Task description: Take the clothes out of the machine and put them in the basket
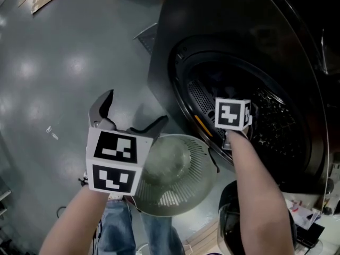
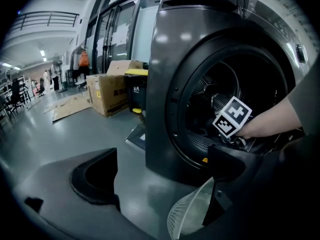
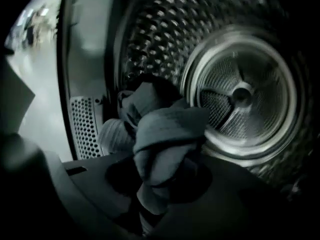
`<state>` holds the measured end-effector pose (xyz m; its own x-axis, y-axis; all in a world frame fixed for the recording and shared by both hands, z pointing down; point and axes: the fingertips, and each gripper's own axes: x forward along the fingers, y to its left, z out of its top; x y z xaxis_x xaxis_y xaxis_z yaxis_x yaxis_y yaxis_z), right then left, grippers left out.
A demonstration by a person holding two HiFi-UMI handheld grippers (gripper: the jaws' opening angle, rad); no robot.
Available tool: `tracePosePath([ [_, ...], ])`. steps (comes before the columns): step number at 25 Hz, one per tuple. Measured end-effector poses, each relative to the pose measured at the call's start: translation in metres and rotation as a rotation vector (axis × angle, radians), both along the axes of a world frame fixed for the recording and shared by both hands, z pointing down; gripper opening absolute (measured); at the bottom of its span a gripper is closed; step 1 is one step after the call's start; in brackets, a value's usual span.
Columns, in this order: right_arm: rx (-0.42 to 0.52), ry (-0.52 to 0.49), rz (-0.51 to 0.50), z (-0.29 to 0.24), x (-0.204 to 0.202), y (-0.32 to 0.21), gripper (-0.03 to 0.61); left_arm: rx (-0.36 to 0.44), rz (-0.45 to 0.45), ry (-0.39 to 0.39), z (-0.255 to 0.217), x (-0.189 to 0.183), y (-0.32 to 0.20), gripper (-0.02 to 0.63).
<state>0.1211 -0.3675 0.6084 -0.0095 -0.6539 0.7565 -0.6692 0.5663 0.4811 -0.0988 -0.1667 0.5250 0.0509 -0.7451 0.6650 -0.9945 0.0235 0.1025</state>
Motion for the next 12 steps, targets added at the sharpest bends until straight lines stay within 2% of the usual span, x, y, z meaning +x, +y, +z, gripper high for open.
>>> tracePosePath([
  [4,0.077,0.092,-0.101,-0.016,0.0,0.015,0.089,0.006,0.019,-0.005,-0.005,0.005,-0.001,0.566],
  [12,0.139,0.067,-0.137,-0.062,-0.005,0.05,0.089,-0.018,0.016,0.003,-0.014,0.014,0.014,0.566],
])
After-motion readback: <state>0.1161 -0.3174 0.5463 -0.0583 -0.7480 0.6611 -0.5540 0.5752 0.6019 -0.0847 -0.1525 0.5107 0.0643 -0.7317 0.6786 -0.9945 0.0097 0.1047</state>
